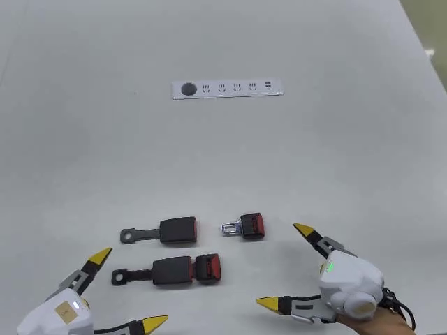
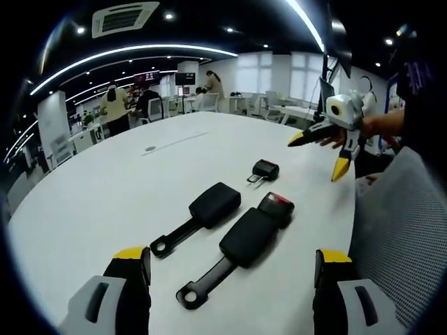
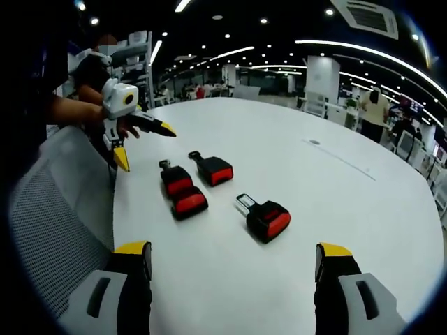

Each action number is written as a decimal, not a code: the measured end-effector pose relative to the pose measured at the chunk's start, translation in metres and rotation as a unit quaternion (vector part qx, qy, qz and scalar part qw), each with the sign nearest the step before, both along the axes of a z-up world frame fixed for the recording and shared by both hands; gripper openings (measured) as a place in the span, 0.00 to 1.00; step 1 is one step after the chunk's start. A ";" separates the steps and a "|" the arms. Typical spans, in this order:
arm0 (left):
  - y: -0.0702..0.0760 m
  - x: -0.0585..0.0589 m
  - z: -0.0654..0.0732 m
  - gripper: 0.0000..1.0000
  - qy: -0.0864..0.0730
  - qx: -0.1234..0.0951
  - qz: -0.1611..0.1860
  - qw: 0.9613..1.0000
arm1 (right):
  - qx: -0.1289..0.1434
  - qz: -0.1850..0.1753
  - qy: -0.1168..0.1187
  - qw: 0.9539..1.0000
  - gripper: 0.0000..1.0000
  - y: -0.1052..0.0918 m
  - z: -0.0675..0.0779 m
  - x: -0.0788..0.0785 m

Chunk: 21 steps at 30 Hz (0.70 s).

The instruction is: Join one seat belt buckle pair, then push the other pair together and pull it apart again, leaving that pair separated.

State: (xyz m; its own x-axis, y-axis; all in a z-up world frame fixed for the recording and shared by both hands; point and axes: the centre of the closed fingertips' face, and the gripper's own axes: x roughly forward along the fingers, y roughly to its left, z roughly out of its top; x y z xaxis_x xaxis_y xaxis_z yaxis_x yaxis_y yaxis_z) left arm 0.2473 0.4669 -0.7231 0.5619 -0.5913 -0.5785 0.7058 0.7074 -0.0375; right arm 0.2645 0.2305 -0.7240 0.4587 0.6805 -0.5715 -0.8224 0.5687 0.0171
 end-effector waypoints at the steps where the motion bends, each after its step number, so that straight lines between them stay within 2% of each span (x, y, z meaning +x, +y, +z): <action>1: 0.000 -0.003 0.000 1.00 0.004 0.002 0.001 1.000 | 0.001 0.000 -0.002 1.000 0.99 0.000 0.001 -0.001; 3: 0.000 -0.007 0.000 1.00 0.005 0.000 0.001 1.000 | 0.002 -0.001 0.000 1.000 0.99 0.000 0.002 -0.001; 8: -0.001 -0.009 0.004 1.00 0.003 0.002 0.004 1.000 | 0.005 0.000 -0.002 1.000 0.99 0.001 0.002 -0.004; 15: 0.005 -0.004 0.005 1.00 -0.011 0.003 0.007 1.000 | 0.004 0.001 -0.003 1.000 0.99 0.001 0.004 -0.005; 21: 0.007 -0.003 0.003 1.00 -0.010 0.004 0.008 1.000 | 0.003 -0.001 -0.004 1.000 0.99 0.000 0.004 -0.004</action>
State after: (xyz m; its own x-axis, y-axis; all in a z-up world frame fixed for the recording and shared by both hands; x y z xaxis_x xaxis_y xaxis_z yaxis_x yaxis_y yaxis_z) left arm 0.2445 0.4737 -0.7198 0.5830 -0.5779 -0.5711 0.6954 0.7184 -0.0172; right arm 0.2606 0.2300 -0.7202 0.4654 0.6822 -0.5639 -0.8211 0.5706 0.0126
